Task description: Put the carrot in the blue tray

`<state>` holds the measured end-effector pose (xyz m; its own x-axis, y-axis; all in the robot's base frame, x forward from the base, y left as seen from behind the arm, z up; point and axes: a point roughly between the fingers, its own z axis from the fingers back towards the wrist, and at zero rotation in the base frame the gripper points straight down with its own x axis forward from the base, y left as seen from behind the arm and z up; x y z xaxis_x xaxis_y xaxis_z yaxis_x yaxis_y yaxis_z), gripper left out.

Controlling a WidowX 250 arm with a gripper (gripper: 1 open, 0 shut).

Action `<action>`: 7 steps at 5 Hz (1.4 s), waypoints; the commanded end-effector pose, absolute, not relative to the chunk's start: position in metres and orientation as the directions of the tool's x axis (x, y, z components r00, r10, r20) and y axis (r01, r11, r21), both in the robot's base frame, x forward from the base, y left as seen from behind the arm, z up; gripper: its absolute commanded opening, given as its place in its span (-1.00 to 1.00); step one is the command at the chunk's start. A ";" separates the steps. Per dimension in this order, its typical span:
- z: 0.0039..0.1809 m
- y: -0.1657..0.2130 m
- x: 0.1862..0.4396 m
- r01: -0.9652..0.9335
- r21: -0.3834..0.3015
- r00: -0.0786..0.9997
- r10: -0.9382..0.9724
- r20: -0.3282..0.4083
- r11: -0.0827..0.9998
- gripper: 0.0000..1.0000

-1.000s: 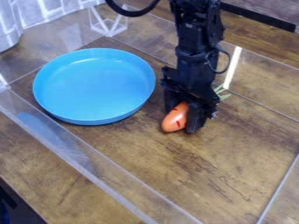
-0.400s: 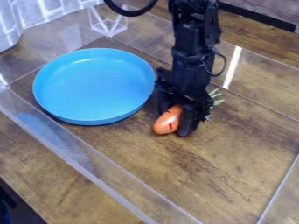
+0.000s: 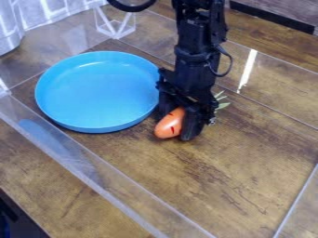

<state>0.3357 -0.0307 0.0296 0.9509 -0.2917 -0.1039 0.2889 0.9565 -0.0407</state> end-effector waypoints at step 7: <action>0.122 0.001 0.323 0.252 0.050 0.967 -0.254 0.035 0.966 -1.00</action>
<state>0.3229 -0.0030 0.1026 0.9641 -0.2648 -0.0206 0.2654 0.9636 0.0336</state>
